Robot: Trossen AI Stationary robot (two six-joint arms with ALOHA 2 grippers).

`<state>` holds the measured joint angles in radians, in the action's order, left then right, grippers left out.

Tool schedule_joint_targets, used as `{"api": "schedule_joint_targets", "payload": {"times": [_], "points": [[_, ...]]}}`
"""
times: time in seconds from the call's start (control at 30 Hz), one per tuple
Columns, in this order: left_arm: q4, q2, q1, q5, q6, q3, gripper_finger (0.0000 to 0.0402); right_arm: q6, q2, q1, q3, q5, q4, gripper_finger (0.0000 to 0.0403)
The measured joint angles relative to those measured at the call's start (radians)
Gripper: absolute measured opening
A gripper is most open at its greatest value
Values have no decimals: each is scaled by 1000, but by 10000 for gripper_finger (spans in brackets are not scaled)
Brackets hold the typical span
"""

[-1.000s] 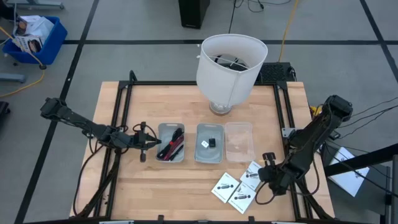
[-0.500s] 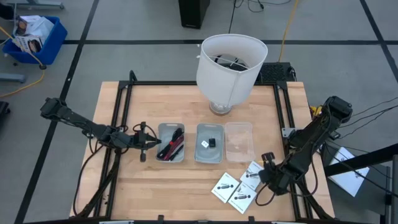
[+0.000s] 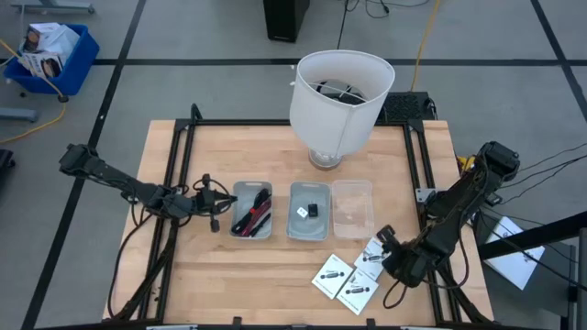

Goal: Pick and place items into bin
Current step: Put the top white card reader box into the transparent bin

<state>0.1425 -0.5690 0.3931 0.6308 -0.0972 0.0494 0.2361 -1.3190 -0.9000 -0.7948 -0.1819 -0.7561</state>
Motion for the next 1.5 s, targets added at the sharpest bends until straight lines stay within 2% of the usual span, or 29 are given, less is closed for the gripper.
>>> {"api": "schedule_joint_targets", "payload": {"times": [0.13, 0.4, 0.63, 1.13, 1.5], "points": [[0, 0, 0, 0, -46, 0, 31, -17, 0, -7, 0, 80, 19, 159], [17, 0, 0, 0, -150, 0, 31, -125, 0, -57, 53, 74, 11, 159], [31, 0, 0, 9, -154, 0, 31, -167, 0, -85, 145, 3, 117, 149], [9, 0, 0, 9, -196, 0, 31, -188, -2, -111, 133, -110, 147, 136], [6, 0, 0, 9, -198, 0, 31, -282, -56, -110, 131, -112, 186, 127]]}}
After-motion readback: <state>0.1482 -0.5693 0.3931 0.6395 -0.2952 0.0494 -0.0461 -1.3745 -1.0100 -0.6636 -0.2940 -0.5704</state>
